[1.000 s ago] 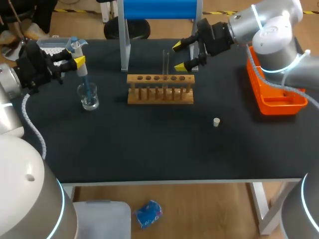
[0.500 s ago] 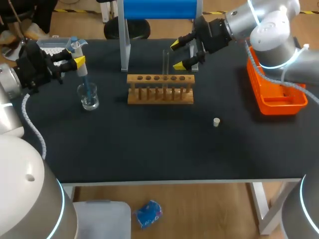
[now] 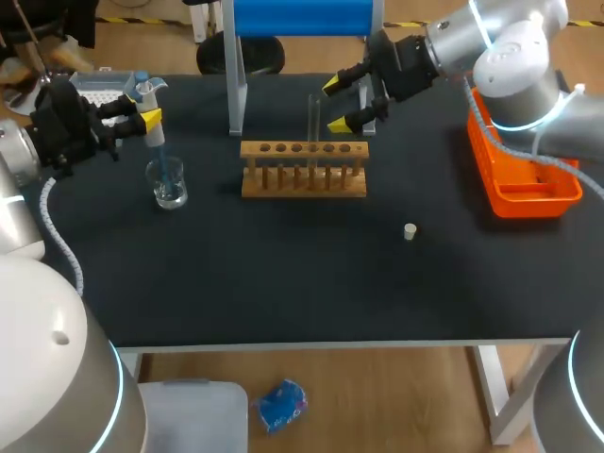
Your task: Invert the test tube, pick up the pipette, mount the tip to pipette, aspirate from beaker and dispense into the tube, eject the tip, return the pipette, and cap with the stopper.
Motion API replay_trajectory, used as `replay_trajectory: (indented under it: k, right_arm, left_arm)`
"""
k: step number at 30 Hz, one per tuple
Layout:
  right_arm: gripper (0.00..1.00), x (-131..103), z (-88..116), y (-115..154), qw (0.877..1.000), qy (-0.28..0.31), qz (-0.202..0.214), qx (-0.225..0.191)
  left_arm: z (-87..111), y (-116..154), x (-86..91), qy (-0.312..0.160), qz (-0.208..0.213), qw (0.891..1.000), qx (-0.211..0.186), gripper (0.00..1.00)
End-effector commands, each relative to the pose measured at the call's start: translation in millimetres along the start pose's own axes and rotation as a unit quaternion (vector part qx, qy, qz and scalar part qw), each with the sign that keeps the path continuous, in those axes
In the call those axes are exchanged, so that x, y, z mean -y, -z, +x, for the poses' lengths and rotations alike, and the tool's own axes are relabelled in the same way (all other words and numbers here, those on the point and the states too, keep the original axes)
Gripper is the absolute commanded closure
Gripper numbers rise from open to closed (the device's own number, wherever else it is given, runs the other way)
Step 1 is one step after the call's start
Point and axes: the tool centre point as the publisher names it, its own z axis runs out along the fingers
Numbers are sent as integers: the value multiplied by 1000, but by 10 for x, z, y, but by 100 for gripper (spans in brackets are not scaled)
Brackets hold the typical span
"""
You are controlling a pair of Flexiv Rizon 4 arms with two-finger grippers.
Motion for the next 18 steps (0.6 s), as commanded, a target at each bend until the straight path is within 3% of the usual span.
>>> replay_trajectory:
  k: [1, 18]
  right_arm:
    - [0, -3, 2, 7, 1000, 0, 1, 0]
    - [0, -3, 2, 7, 1000, 0, 1, 0]
  left_arm:
    - [45, 9, 56, 0, -9, 1000, 5, 100]
    - [82, 29, 303, 13, 0, 1000, 13, 100]
